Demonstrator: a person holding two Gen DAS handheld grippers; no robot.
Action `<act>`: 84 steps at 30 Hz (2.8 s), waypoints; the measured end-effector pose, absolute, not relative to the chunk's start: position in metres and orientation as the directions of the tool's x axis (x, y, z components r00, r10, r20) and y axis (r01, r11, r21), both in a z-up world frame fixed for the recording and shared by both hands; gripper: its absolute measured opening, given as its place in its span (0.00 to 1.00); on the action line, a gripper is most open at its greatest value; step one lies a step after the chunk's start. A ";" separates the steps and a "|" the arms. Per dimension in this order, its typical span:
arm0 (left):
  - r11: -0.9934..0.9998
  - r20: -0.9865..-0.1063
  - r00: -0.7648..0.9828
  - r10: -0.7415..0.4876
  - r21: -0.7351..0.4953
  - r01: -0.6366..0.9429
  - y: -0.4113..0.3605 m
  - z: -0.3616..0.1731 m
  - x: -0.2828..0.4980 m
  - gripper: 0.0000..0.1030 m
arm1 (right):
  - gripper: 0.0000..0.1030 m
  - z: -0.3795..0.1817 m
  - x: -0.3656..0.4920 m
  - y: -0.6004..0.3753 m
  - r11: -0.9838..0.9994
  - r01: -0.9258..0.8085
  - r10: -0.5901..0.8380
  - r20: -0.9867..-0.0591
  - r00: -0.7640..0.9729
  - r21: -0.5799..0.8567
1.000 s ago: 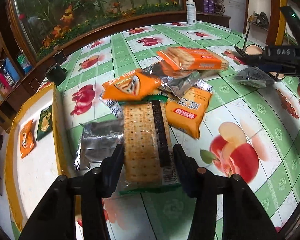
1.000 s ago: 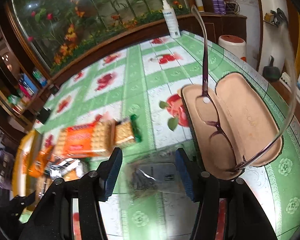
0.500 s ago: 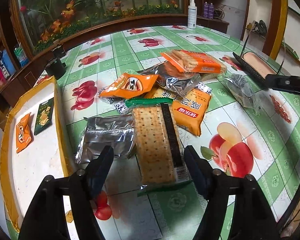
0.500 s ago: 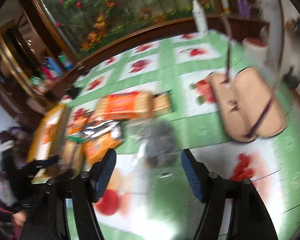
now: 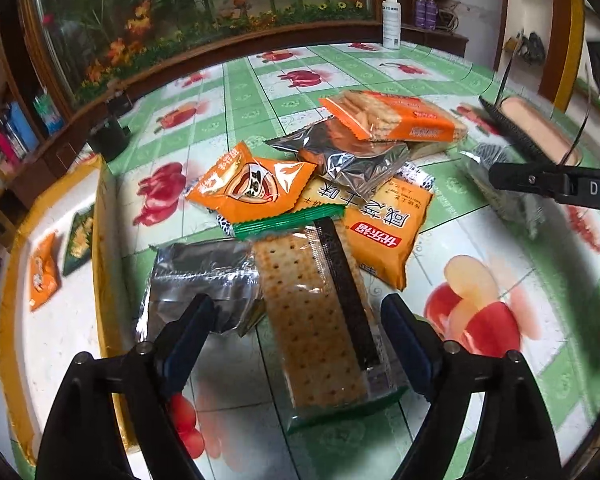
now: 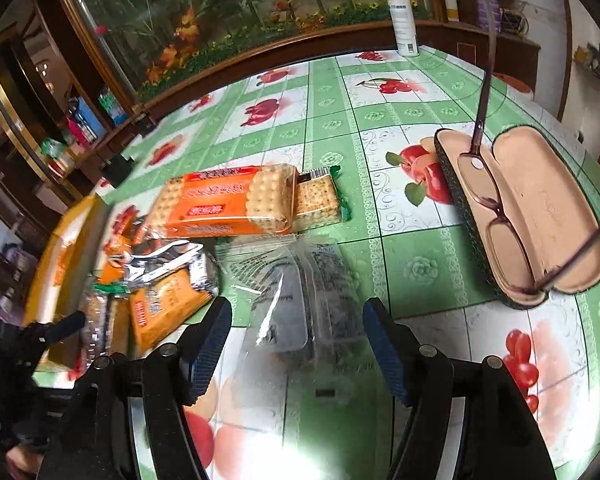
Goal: Organize snacks
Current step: 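Grasp the long cracker pack with the left gripper while the right grasps the clear bag, then carry the cracker pack and clear bag over the white tray with both grippers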
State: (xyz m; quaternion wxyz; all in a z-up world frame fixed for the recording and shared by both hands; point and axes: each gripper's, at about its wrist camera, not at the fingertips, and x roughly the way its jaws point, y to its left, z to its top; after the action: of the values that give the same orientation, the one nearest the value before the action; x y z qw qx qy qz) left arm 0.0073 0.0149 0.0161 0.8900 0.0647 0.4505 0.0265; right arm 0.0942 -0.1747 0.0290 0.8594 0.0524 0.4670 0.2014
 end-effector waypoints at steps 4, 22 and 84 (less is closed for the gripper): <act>0.978 -0.747 0.641 0.174 0.209 -0.022 0.007 0.011 0.006 0.70 | 0.64 0.023 0.093 -0.165 0.928 -0.307 0.349 -0.787 0.508 0.213; 0.999 -0.701 0.711 0.054 0.043 -0.033 0.027 0.025 0.001 0.45 | 0.46 0.032 0.079 -0.170 0.902 -0.336 0.426 -0.695 0.580 0.272; 0.975 -0.592 0.799 0.106 -0.094 -0.199 0.107 0.082 -0.050 0.45 | 0.43 0.066 0.005 -0.062 0.745 -0.580 0.643 -0.582 0.498 0.328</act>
State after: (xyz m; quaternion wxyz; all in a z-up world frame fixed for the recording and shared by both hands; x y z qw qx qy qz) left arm -0.0503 0.1067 0.0818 0.9454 -0.0760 0.3066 0.0805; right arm 0.0046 -0.0617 0.0663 0.8642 0.0444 0.3548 0.3540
